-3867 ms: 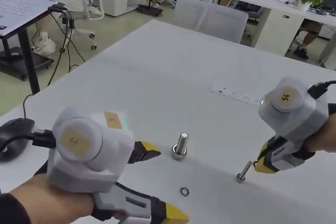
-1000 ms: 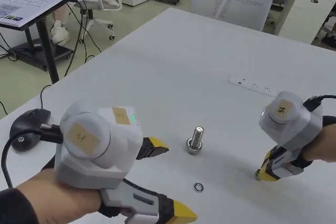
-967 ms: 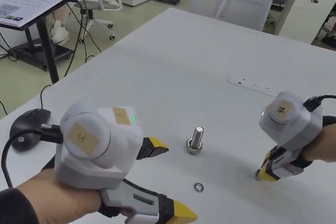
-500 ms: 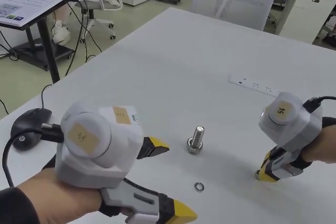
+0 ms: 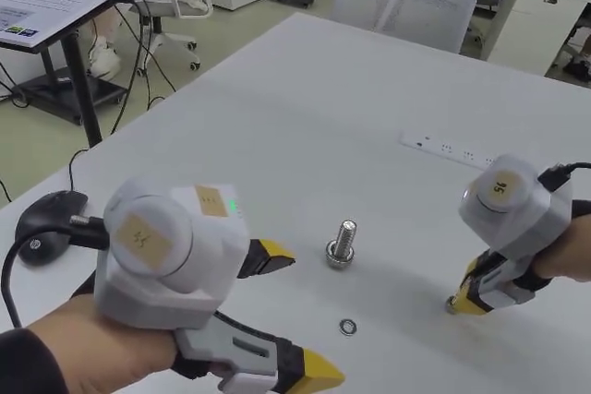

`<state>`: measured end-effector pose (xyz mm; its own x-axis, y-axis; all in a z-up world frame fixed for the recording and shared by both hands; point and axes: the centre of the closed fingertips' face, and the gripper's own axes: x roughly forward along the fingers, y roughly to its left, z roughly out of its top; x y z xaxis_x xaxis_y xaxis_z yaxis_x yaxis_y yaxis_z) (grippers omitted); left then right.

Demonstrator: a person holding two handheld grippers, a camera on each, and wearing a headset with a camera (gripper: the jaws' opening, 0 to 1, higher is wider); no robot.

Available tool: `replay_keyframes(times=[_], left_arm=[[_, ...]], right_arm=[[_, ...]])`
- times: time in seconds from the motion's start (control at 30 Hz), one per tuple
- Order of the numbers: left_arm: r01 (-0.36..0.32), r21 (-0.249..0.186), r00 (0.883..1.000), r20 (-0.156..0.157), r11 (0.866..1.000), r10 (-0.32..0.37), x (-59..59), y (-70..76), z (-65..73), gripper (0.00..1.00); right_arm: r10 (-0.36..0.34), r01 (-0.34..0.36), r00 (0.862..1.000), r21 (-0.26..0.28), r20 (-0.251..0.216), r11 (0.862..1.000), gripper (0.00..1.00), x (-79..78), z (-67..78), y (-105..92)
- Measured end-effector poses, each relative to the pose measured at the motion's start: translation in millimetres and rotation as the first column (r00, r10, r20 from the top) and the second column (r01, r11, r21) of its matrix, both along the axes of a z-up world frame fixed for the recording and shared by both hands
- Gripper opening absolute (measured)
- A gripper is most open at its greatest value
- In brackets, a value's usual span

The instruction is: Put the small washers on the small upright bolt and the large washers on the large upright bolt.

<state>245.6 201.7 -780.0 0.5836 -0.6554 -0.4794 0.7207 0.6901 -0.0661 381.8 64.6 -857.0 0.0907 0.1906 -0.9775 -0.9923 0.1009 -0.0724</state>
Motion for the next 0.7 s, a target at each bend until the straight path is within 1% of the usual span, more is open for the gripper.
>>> replay_keyframes(times=[0.27,0.4,0.53,0.7], left_arm=[[0.002,0.001,1.0,0.002,1.0,-0.002,-0.2,-0.5,0.3,0.7],[0.004,0.0,1.0,0.004,1.0,-0.004,-0.2,-0.7,0.9,0.7],[0.009,0.0,1.0,0.005,1.0,-0.009,-0.5,-1.5,1.1,0.7],[0.014,-0.001,1.0,0.008,1.0,-0.014,-0.8,-2.2,1.5,0.7]], right_arm=[[-0.016,0.016,1.0,0.008,0.012,1.0,0.2,0.2,7.1,-3.5],[-0.028,0.028,0.999,0.008,0.016,1.0,0.2,-0.4,9.7,-9.8],[-0.041,0.041,0.999,0.003,0.019,0.999,0.2,0.7,9.4,-18.8],[-0.054,0.055,0.998,0.0,0.022,0.999,0.21,-3.9,11.5,-26.6]])
